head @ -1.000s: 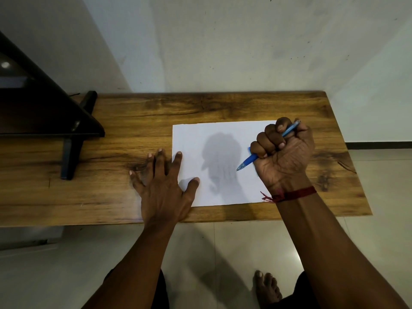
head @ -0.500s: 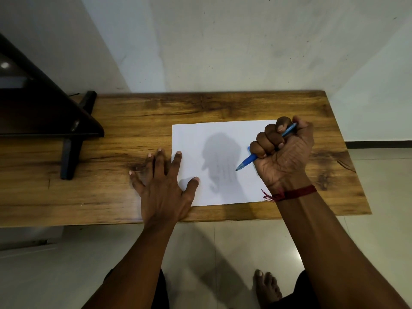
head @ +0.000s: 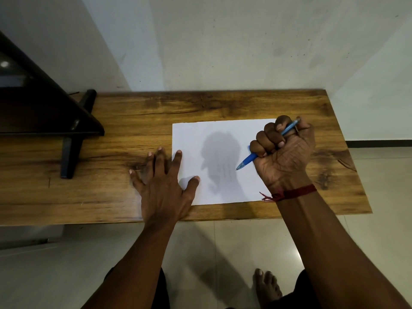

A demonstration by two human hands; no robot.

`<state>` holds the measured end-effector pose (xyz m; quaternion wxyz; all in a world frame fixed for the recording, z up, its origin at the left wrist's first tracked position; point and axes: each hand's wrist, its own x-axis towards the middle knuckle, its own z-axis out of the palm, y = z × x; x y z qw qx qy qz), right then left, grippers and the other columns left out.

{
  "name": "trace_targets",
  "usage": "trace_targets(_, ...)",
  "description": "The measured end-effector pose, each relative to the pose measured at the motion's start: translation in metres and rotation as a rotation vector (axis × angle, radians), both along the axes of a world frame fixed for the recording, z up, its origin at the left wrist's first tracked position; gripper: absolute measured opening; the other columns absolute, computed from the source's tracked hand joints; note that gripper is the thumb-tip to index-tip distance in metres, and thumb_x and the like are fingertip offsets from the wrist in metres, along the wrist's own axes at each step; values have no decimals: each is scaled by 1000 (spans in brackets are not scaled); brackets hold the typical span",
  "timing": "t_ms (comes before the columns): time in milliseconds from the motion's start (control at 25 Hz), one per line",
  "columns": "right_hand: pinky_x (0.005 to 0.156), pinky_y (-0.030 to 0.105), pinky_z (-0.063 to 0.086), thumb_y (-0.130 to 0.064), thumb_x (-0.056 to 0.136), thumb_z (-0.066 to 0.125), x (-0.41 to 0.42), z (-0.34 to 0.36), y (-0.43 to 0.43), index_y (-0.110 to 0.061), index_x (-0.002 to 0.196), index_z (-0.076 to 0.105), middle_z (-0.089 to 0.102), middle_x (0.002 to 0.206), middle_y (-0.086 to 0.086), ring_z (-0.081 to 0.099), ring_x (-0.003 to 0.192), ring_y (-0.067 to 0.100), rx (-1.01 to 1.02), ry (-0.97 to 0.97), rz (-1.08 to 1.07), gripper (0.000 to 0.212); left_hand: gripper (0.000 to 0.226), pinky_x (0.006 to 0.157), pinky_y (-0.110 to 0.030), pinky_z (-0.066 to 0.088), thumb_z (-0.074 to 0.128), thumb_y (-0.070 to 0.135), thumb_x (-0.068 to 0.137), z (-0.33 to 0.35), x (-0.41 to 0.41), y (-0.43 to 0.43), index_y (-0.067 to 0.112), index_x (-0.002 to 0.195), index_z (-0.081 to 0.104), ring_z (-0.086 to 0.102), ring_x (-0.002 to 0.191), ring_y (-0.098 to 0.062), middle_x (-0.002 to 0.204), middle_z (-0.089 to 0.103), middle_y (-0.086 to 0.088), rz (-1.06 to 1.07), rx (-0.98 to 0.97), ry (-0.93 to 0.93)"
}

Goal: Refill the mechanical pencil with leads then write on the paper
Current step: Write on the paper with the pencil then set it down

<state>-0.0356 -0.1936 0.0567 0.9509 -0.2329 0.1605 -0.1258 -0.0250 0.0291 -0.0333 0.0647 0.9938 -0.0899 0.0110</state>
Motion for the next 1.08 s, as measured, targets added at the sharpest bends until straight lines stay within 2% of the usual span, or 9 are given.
trace_targets(80, 42, 18, 16, -52, 93, 28, 0, 1, 0, -13, 56, 45, 28, 40, -6, 15, 37, 7, -7, 1, 8, 56, 78, 111, -70, 12, 28, 72, 80, 0, 0, 0, 32, 147, 30, 20, 146, -33, 157, 29, -10, -1, 5, 1)
trace_targets(240, 42, 17, 16, -40, 93, 28, 1, 1, -1, -14, 55, 43, 27, 39, -6, 15, 36, 7, -13, -1, -1, 49, 77, 109, -71, 14, 29, 71, 81, 0, 0, 0, 32, 147, 30, 20, 146, -32, 157, 28, -10, 0, 2, 3)
trace_targets(440, 43, 17, 17, -58, 93, 22, -1, 0, 0, -12, 58, 45, 28, 40, -5, 16, 38, 8, -21, -43, 20, 62, 76, 109, -71, 14, 31, 71, 82, -1, 0, 0, 32, 147, 29, 20, 146, -32, 157, 28, -10, 0, 5, -1)
trace_targets(600, 42, 17, 16, -41, 94, 27, 1, 1, -1, -13, 55, 43, 26, 39, -6, 15, 36, 8, -30, -16, 11, 50, 76, 110, -70, 14, 31, 71, 81, -2, 0, 0, 33, 147, 30, 20, 146, -31, 157, 28, -9, 3, 2, -2)
trace_targets(760, 43, 18, 16, -62, 89, 28, -1, 1, -1, -11, 59, 42, 20, 44, -4, 14, 38, 8, -8, -29, 9, 61, 76, 110, -70, 13, 32, 71, 80, -1, 0, 0, 33, 147, 31, 20, 146, -31, 157, 29, -9, 4, -11, -7)
trace_targets(920, 41, 17, 17, -43, 92, 31, 1, 0, -2, -14, 55, 42, 24, 41, -6, 15, 36, 8, -43, 11, -15, 48, 77, 110, -70, 14, 31, 71, 81, -1, 0, -1, 32, 147, 31, 20, 146, -32, 157, 29, -10, 2, -2, -3)
trace_targets(1080, 43, 19, 17, -60, 90, 25, -1, -1, -1, -11, 59, 43, 21, 44, -4, 15, 38, 9, -14, -12, 10, 60, 77, 109, -71, 14, 31, 71, 81, -1, 0, 0, 33, 147, 30, 19, 146, -32, 158, 27, -9, 3, -10, 4)
